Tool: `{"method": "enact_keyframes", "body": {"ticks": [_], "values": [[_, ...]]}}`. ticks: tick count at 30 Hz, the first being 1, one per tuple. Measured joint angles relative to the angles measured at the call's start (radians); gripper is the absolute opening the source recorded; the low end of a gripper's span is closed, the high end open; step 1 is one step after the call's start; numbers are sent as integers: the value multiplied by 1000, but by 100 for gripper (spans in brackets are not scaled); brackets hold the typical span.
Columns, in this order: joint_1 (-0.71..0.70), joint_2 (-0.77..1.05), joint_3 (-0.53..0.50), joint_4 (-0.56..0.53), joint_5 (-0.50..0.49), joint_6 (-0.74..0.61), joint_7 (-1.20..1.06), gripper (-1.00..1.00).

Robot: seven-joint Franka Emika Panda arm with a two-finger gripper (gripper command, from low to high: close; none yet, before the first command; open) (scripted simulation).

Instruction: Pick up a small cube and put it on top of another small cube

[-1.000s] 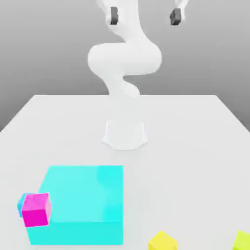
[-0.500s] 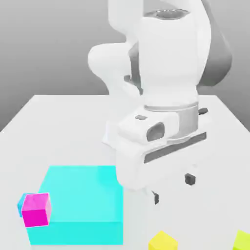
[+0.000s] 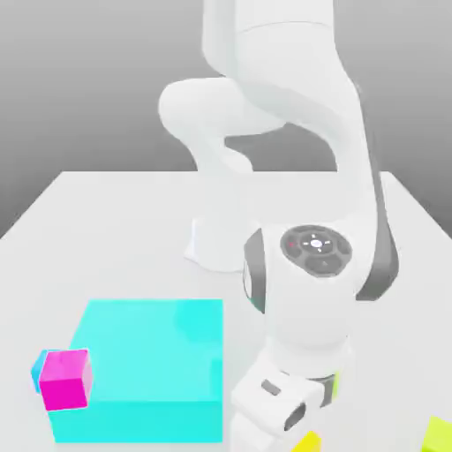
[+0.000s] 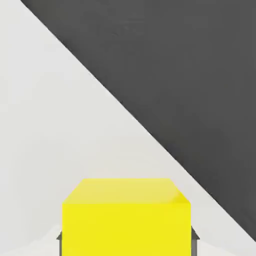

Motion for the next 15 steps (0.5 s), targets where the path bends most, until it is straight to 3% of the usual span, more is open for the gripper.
{"method": "enact_keyframes", "body": {"ticks": [6, 15], "values": [[1, -162, -29, -31, -15, -131, 28, -100], [-194, -404, -276, -20, -26, -385, 320, -100]]}}
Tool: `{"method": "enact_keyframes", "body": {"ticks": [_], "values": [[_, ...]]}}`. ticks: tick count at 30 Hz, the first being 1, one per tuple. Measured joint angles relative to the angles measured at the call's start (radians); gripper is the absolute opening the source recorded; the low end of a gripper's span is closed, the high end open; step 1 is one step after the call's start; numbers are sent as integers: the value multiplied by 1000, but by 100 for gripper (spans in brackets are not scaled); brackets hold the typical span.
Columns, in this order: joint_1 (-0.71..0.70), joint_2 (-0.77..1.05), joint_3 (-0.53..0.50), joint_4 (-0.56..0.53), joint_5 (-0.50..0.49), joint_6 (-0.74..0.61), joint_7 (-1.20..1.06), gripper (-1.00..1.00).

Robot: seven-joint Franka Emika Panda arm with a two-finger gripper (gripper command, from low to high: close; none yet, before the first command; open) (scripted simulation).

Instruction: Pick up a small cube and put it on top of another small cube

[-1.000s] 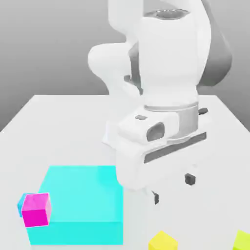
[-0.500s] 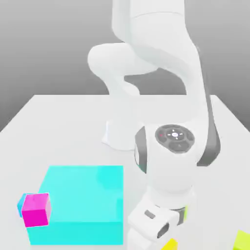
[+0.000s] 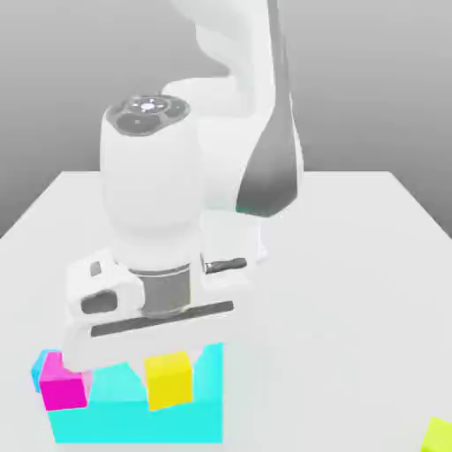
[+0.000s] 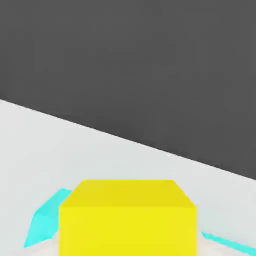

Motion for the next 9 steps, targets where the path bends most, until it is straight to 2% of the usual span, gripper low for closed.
{"method": "enact_keyframes", "body": {"ticks": [2, 5, 6, 9], "values": [[-67, -34, -31, 0, -7, -35, 63, -100], [-76, 36, -22, -20, 36, 48, 52, -100], [-83, 60, -15, -26, 49, 77, 44, 100], [-83, 60, -15, -26, 49, 77, 44, 100]]}}
